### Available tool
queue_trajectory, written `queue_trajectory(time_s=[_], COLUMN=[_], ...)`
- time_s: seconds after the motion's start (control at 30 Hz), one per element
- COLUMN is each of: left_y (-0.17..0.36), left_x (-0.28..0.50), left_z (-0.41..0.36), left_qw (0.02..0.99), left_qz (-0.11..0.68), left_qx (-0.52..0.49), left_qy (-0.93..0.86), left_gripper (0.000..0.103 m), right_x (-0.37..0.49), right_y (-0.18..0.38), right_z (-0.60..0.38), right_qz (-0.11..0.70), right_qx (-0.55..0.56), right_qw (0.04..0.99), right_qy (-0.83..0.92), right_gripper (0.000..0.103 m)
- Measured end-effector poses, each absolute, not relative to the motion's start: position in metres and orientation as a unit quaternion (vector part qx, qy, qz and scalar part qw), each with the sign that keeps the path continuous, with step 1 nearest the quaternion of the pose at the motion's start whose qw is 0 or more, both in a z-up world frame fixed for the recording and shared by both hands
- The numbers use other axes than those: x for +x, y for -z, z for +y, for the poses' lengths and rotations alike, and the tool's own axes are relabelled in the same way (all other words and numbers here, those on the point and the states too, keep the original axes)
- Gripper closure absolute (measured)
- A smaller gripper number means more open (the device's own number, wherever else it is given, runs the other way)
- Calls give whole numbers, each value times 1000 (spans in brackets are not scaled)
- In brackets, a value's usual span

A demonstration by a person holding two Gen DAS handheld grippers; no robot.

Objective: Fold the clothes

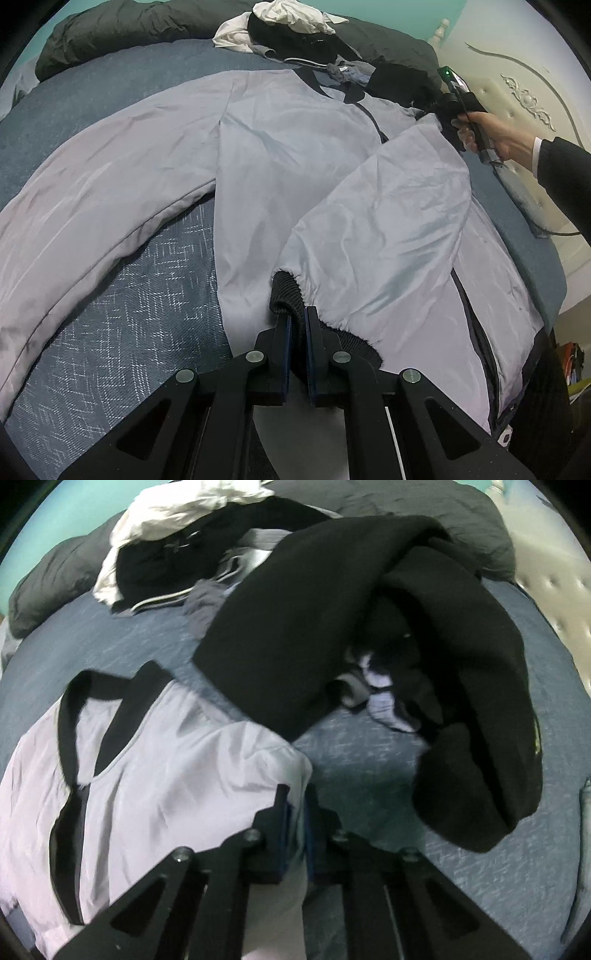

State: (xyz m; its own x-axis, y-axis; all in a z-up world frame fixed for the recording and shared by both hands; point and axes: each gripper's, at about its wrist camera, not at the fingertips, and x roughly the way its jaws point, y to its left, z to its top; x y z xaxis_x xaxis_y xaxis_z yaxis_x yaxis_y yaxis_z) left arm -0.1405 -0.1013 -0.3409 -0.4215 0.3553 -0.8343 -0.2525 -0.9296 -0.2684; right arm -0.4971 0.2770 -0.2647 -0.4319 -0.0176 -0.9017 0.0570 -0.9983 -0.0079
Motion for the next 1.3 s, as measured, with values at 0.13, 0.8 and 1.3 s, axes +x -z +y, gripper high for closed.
queue_trajectory(time_s=[0.13, 0.8, 1.3], left_y=[340, 318, 314], left_x=[-139, -137, -136], left_z=[-102, -103, -99], left_qw=[182, 169, 115], left_qz=[-50, -66, -123], left_qx=[-508, -499, -461], left_qy=[-840, -847, -871], left_gripper=[96, 96, 96], right_x=[-506, -451, -308], right_y=[270, 212, 262], right_z=[289, 349, 347], right_qz=[-20, -164, -147], right_qx=[540, 461, 480], right_qw=[4, 77, 128], right_qy=[841, 869, 855], right_gripper=[97, 71, 62])
